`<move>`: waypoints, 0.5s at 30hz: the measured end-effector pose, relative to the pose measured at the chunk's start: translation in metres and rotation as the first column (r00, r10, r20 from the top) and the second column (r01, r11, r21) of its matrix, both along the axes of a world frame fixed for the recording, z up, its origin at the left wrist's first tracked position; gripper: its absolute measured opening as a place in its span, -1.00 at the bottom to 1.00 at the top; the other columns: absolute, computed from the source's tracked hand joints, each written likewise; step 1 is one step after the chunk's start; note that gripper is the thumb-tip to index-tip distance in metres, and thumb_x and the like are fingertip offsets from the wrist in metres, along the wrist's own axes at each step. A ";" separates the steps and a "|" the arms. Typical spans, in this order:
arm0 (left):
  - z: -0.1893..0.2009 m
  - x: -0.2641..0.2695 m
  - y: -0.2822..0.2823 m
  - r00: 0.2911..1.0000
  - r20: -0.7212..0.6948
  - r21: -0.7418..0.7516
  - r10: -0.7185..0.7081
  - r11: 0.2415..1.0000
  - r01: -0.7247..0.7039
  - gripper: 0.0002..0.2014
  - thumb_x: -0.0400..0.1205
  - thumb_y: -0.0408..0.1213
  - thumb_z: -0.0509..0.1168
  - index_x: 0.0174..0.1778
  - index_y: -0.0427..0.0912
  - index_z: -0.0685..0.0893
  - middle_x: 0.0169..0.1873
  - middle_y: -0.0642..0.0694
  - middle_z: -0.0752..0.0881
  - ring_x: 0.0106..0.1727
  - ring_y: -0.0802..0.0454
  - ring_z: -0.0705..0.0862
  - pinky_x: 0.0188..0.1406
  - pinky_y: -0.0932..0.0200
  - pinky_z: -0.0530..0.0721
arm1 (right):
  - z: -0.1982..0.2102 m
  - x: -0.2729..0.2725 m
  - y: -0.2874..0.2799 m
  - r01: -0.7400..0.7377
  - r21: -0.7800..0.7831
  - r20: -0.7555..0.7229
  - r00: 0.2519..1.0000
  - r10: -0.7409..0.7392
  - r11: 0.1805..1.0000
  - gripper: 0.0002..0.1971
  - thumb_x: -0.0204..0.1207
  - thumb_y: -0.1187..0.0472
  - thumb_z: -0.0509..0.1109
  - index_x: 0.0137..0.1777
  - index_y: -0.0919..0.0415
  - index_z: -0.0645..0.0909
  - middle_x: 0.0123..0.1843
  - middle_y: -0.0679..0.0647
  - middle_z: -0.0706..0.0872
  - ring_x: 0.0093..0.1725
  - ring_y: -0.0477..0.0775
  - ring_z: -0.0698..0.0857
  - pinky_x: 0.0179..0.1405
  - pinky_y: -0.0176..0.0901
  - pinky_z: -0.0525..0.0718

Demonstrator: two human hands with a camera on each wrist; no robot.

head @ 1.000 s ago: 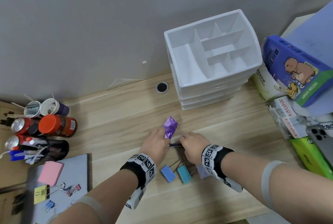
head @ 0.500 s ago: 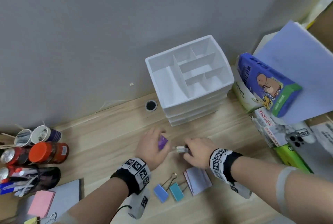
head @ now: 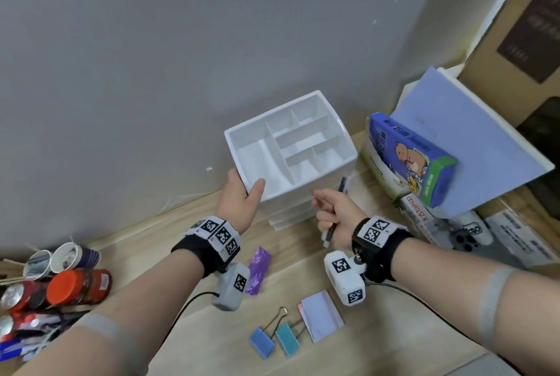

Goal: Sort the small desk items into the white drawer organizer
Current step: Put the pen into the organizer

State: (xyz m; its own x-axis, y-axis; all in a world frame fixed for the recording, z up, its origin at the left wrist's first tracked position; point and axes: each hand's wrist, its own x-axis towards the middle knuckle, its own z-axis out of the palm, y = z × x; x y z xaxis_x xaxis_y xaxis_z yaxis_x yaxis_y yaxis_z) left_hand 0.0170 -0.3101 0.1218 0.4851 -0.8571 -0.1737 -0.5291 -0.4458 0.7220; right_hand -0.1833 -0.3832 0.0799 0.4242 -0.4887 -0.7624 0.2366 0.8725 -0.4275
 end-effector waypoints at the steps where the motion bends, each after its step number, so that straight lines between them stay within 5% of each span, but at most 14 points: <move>1: -0.001 0.000 -0.002 1.000 0.000 0.043 0.009 0.999 -0.009 -0.57 0.68 0.06 0.20 0.32 -0.16 0.39 0.04 -0.05 0.66 -0.04 -0.09 0.70 0.04 -0.17 0.74 | 0.001 0.001 0.002 -0.014 0.006 0.011 1.000 0.014 1.000 -0.79 0.62 0.20 0.40 -0.24 0.13 0.49 -0.39 -0.03 0.65 -0.74 -0.16 0.18 -0.81 -0.36 0.14; 4: -0.005 -0.005 -0.006 0.999 0.002 0.095 0.053 0.994 -0.053 -0.49 0.65 0.19 0.05 0.28 -0.16 0.43 -0.08 -0.16 0.70 -0.20 -0.16 0.67 -0.02 -0.27 0.76 | 0.001 -0.003 0.014 -0.036 -0.031 -0.046 0.998 0.035 0.999 -0.85 0.61 0.16 0.42 -0.17 0.13 0.55 -0.36 -0.02 0.69 -0.72 -0.16 0.18 -0.81 -0.37 0.17; 7: -0.002 -0.009 -0.006 0.997 0.031 0.085 0.073 0.994 -0.075 -0.55 0.75 0.06 0.05 0.34 -0.25 0.44 0.06 -0.14 0.67 0.00 -0.18 0.66 0.09 -0.07 0.64 | -0.003 -0.019 0.035 -0.062 -0.067 -0.129 0.990 0.053 0.996 -0.88 0.57 0.14 0.46 -0.08 0.18 0.63 -0.28 0.02 0.75 -0.68 -0.13 0.21 -0.78 -0.34 0.23; 11: 0.004 -0.011 -0.005 0.997 0.038 0.125 0.064 0.990 -0.068 -0.54 0.76 0.07 0.07 0.35 -0.27 0.42 0.06 -0.11 0.63 0.04 -0.21 0.66 0.14 -0.09 0.63 | 0.005 -0.048 0.061 -0.169 -0.192 -0.424 0.903 0.073 0.967 -0.80 0.50 0.07 0.52 -0.08 0.19 0.67 -0.27 0.08 0.71 -0.54 -0.03 0.42 -0.59 -0.23 0.37; 13: 0.007 -0.010 -0.004 0.998 0.010 0.147 0.062 0.987 -0.063 -0.53 0.75 0.10 0.08 0.33 -0.26 0.41 0.07 -0.11 0.64 0.05 -0.20 0.67 0.16 -0.11 0.64 | 0.017 -0.061 0.065 -0.291 -0.385 -0.578 0.816 0.017 0.876 -0.84 0.53 0.14 0.45 -0.18 0.19 0.58 -0.32 0.09 0.61 -0.39 0.06 0.53 -0.43 -0.15 0.47; 15: 0.009 -0.010 -0.004 0.999 0.000 0.165 0.049 0.985 -0.048 -0.50 0.74 0.14 0.08 0.31 -0.26 0.40 0.08 -0.12 0.65 0.05 -0.21 0.70 0.14 -0.11 0.64 | 0.034 -0.071 0.063 -0.555 -0.578 -0.672 0.740 0.036 0.598 -0.82 0.54 0.14 0.41 -0.22 0.17 0.51 -0.37 0.04 0.59 -0.37 0.05 0.55 -0.34 -0.09 0.51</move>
